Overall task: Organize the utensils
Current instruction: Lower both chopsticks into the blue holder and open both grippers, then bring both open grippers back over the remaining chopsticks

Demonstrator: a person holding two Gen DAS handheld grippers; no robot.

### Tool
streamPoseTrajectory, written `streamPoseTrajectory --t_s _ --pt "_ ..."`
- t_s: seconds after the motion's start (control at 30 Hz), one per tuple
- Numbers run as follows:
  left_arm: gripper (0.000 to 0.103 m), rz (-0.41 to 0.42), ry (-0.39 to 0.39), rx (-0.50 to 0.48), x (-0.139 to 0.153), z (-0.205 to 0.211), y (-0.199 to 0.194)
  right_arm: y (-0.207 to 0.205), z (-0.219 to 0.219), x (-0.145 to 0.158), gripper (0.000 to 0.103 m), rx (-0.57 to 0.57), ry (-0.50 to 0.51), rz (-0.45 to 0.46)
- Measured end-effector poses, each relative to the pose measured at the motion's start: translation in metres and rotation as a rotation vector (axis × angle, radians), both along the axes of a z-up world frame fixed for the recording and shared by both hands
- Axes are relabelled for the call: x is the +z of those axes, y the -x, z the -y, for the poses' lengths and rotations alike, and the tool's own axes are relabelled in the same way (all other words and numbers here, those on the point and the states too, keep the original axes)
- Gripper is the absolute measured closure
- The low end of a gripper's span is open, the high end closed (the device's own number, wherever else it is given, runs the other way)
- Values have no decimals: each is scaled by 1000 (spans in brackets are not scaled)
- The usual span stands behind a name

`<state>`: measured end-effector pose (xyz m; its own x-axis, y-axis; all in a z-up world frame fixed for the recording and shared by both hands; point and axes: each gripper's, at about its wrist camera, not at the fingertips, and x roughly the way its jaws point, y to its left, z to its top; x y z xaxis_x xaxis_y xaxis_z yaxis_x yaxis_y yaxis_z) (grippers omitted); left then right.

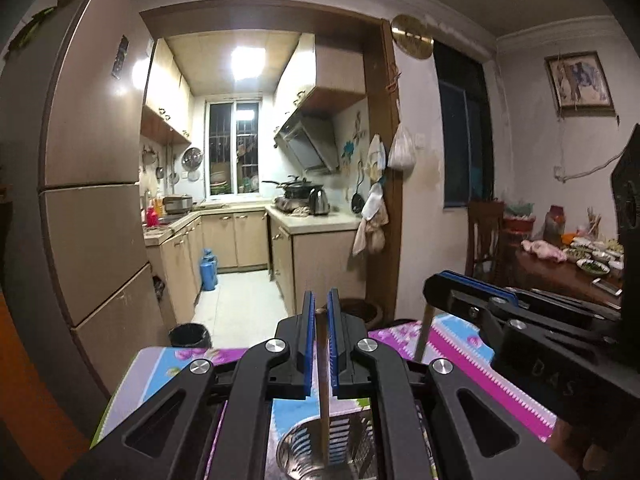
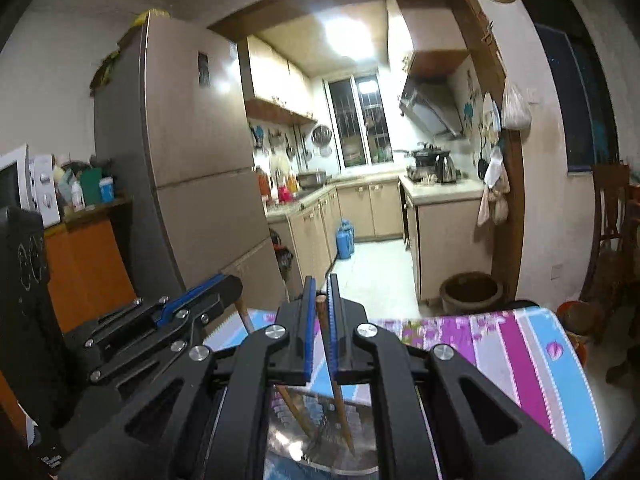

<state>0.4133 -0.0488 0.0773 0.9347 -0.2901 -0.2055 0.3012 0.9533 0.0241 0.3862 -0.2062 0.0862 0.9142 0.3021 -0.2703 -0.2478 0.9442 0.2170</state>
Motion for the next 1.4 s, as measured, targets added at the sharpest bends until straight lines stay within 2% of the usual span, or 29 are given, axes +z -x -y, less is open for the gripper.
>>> streamPoseTrajectory --t_s 0.13,0.27,0.47,0.57,0.63,0.7,0.77,0.83,0.87,0.97,1.07,1.2,1.4 --pt "95 -18 -12 20 -11 -5 7 12 -1 -1 98 -6 20 -3" --pt "95 -14 14 33 -1 -19 24 33 10 19 98 -12 19 37" --pt "95 106 46 57 46 -54 98 115 43 61 98 -23 19 127" --pt "95 166 53 55 65 -74 154 183 63 67 98 -13 31 158" --pt "95 187 34 58 67 -88 197 218 71 61 93 -17 56 150" --pt "95 185 18 50 62 -97 228 261 80 47 74 -33 80 129" --pt "95 160 -22 68 47 -109 265 295 86 28 66 -55 101 95" --pt "91 126 -60 85 28 -116 292 326 90 0 65 -77 125 26" --pt "82 106 -66 89 17 -121 305 337 91 -13 65 -90 133 -5" --pt "78 18 -74 68 -26 -129 340 369 87 -65 65 -148 193 -136" --pt "78 -67 -134 67 -75 -125 366 387 76 -101 65 -183 248 -221" --pt "78 -219 -183 30 -146 -108 400 406 60 -140 65 -182 227 -304" --pt "78 -324 -225 44 -200 -88 423 418 24 -180 65 -117 315 -346"
